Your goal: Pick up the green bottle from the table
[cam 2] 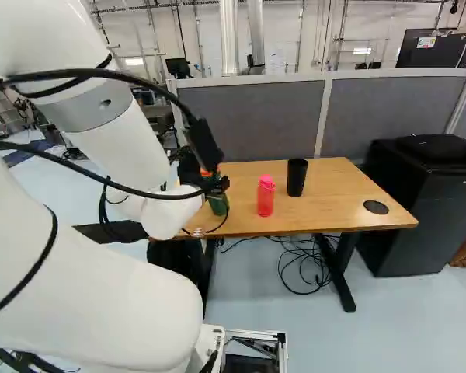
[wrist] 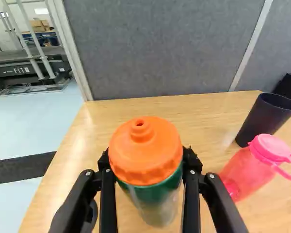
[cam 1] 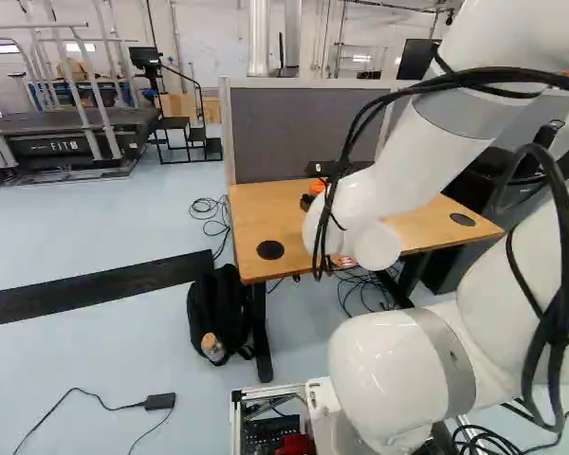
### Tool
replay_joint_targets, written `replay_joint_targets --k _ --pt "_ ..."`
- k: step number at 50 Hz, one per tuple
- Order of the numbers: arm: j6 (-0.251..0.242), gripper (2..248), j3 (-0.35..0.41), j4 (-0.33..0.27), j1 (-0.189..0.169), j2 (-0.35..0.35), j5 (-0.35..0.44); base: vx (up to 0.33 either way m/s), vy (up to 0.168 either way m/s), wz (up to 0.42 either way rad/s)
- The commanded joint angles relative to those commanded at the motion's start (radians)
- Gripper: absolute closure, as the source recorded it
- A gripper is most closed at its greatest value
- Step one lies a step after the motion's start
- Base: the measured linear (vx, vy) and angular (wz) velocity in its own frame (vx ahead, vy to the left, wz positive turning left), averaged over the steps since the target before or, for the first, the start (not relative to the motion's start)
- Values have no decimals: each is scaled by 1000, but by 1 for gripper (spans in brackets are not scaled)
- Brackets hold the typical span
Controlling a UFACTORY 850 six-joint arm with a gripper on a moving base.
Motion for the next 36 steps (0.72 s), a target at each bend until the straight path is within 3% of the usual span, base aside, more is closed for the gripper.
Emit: replay_joint_targets --k 36 --pt "0 182 30 -35 -10 13 2 0 0 0"
